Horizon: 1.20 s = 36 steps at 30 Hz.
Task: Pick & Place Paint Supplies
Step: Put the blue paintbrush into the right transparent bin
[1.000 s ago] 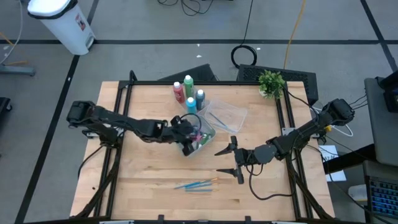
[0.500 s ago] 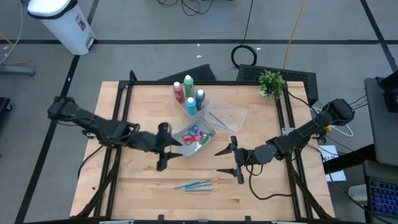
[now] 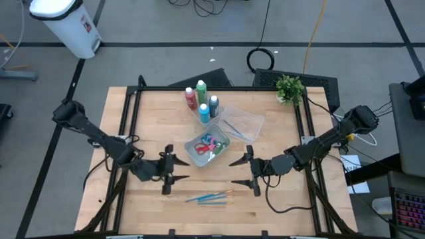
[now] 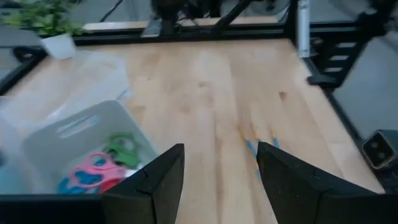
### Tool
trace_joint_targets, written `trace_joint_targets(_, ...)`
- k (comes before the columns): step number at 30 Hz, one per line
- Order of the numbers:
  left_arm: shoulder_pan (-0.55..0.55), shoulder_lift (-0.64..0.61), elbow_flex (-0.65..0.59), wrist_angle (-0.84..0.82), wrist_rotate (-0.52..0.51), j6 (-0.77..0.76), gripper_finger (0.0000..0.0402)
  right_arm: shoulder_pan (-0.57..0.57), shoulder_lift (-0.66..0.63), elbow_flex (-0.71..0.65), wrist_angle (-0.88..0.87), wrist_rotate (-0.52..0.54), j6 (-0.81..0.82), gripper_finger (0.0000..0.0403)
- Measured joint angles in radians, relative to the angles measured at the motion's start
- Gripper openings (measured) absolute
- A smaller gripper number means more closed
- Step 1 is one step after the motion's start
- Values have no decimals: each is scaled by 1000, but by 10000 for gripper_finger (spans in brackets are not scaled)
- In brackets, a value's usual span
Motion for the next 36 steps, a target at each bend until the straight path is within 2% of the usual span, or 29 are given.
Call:
trace_joint_targets(7, -7, -47, -228, 358, 82, 8, 209, 0, 0, 0, 3, 1, 0, 279)
trace_joint_targets(15, -2, -60, -385, 764, 209, 98, 209, 0, 0, 0, 2, 25, 0, 279)
trace_joint_targets(26, 25, -60, -399, 823, 275, 39, 209, 0, 0, 0, 3, 26, 0, 279)
trace_joint_targets(31, 32, -60, -399, 846, 443, 40, 209, 0, 0, 0, 3, 26, 0, 279)
trace_joint_targets(36, 31, -60, -399, 915, 628, 107, 209, 0, 0, 0, 3, 26, 0, 279)
